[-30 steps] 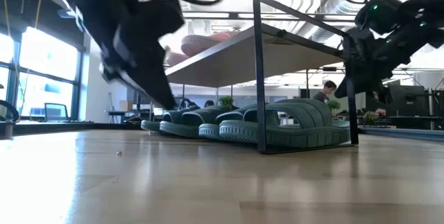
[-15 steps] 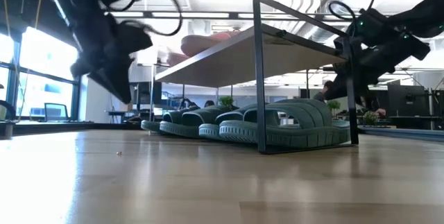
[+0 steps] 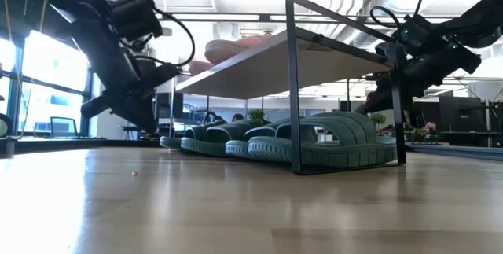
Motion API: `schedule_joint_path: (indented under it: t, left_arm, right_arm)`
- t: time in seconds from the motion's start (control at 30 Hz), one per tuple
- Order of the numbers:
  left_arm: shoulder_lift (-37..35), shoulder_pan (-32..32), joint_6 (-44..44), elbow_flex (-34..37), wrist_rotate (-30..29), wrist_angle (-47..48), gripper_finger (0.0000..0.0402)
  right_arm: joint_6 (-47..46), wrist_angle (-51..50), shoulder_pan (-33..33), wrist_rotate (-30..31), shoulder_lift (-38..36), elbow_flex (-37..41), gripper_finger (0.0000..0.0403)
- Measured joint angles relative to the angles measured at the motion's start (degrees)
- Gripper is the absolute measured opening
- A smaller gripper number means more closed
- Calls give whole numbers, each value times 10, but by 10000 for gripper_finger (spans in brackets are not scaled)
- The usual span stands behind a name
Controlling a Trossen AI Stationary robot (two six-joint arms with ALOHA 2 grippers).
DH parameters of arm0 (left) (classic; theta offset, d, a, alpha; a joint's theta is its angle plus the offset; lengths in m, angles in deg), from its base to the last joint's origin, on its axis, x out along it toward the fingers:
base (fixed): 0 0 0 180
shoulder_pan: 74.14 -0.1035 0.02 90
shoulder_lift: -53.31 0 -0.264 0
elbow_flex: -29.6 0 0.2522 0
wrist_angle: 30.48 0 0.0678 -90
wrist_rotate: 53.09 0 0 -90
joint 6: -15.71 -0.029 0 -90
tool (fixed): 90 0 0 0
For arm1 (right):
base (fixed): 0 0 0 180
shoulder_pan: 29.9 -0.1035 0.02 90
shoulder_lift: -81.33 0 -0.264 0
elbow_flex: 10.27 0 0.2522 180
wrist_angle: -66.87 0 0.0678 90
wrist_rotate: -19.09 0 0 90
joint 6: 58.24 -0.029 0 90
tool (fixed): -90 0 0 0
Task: Pick and place slides into the shelf
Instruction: Adjust the slides on the shelf
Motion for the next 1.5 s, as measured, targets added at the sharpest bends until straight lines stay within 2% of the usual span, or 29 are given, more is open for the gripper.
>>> schedule_joint_path:
  t: [0.3, 0.43, 0.97, 1.37, 1.5]
  left_arm:
    - [1, -64, -31, 0, 3, 1, 0]
    - [19, -64, -26, 0, 8, -5, 0]
    - [110, -62, -24, 0, 16, -127, 0]
    - [113, -62, -31, 0, 13, -125, 0]
    - [113, -61, -44, 0, 36, -124, 0]
  right_arm:
    - [3, 0, 0, 0, 0, 0, 0]
    - [4, 0, 0, 0, 0, 0, 0]
    - [10, -1, 0, 0, 0, 0, 0]
    - [14, -5, -1, 0, 0, 0, 0]
    - [14, -5, 0, 4, 0, 0, 0]
